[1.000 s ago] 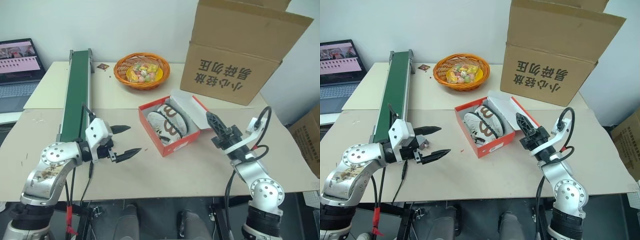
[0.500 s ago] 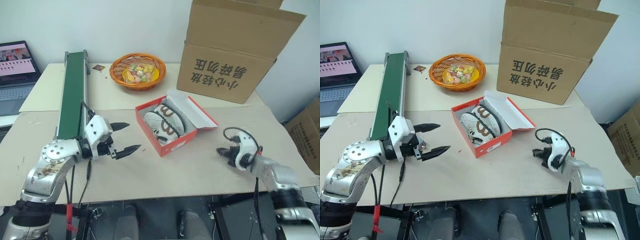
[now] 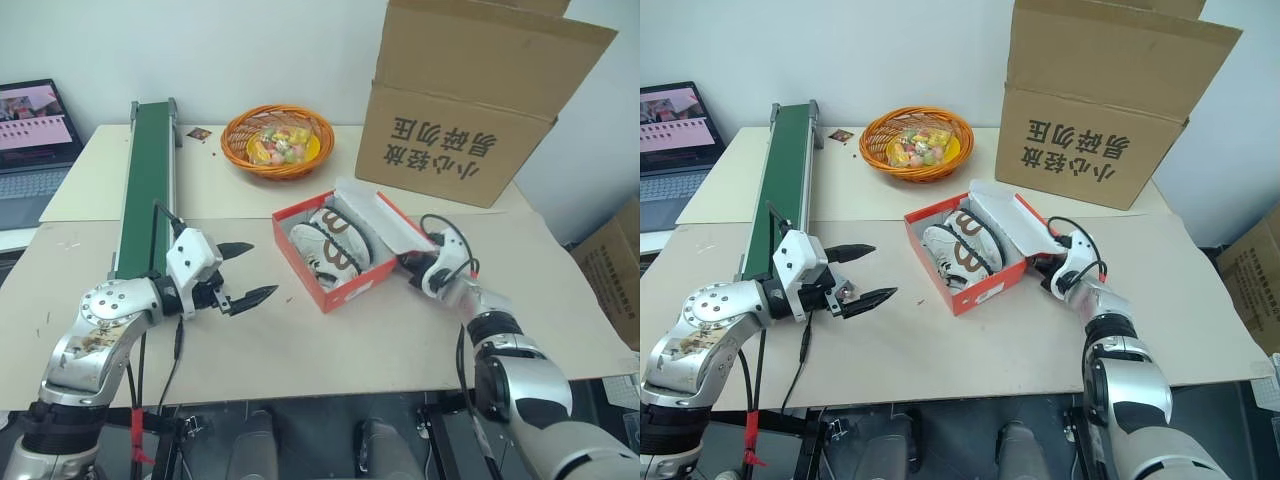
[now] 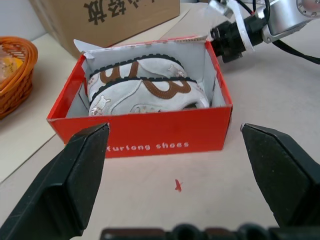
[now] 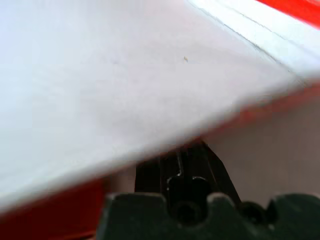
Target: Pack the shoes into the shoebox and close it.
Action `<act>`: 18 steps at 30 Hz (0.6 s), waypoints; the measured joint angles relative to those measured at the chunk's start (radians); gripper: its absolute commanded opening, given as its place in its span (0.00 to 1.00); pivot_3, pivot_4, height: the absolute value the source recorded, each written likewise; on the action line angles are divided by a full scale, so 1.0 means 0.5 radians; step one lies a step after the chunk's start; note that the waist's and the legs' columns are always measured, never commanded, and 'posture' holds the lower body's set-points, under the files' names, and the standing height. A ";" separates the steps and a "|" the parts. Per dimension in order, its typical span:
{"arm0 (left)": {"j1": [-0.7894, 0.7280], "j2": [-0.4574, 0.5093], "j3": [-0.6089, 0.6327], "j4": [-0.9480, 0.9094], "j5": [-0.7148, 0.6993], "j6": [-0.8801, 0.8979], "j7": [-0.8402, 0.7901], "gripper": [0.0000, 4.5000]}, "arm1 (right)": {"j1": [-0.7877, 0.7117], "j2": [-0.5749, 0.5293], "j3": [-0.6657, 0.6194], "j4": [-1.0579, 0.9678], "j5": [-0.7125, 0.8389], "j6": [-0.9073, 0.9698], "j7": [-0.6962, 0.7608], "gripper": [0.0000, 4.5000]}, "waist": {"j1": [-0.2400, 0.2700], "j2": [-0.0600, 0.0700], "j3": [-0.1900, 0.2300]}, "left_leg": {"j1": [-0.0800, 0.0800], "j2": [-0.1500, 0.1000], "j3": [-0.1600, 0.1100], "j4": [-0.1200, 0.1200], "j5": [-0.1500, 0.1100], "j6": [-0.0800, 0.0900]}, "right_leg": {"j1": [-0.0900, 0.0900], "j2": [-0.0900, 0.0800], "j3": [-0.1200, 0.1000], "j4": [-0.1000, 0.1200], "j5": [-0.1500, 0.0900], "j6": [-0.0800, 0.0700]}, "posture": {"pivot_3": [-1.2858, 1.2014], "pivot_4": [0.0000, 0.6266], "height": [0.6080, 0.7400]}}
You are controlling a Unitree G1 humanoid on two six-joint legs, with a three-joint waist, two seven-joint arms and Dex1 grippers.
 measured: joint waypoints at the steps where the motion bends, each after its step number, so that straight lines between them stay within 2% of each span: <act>1: 0.000 0.000 0.000 -0.003 0.000 0.001 0.003 1.00 | -0.011 0.007 -0.083 0.004 0.057 -0.014 0.012 0.01 | 0.000 0.000 0.000 | 0.000 0.000 0.000 0.000 0.000 0.000 | 0.000 0.000 0.000 0.001 0.000 0.000 | 0.52 0.24 0.91; 5: -0.001 0.000 0.000 -0.017 -0.001 0.004 0.011 1.00 | -0.021 0.103 -0.442 -0.118 0.421 0.054 0.204 0.01 | -0.008 0.001 0.000 | 0.000 0.000 0.000 0.000 0.000 0.000 | 0.000 0.000 0.000 0.002 0.000 0.000 | 0.52 0.24 0.91; 11: -0.012 0.001 -0.001 -0.026 0.000 0.004 0.013 1.00 | 0.175 0.210 -0.428 -0.772 0.650 0.318 0.469 0.01 | -0.006 0.003 0.001 | 0.000 0.000 0.000 -0.001 0.000 0.000 | -0.002 0.000 0.000 0.003 0.003 -0.006 | 0.52 0.24 0.91; 14: -0.015 0.002 -0.002 -0.025 0.001 0.004 0.013 1.00 | 0.343 0.220 -0.267 -1.226 0.708 0.509 0.564 0.01 | -0.003 0.003 0.002 | 0.000 0.000 0.000 -0.001 0.000 0.000 | -0.002 0.000 0.000 0.003 0.003 -0.006 | 0.52 0.24 0.91; 18: -0.033 0.005 -0.003 -0.013 0.009 0.004 0.017 1.00 | 0.679 0.024 0.333 -2.088 0.680 0.804 0.865 0.01 | -0.004 0.004 0.002 | 0.000 0.001 0.000 -0.002 -0.001 -0.001 | -0.004 0.000 0.000 0.003 -0.005 -0.016 | 0.52 0.24 0.91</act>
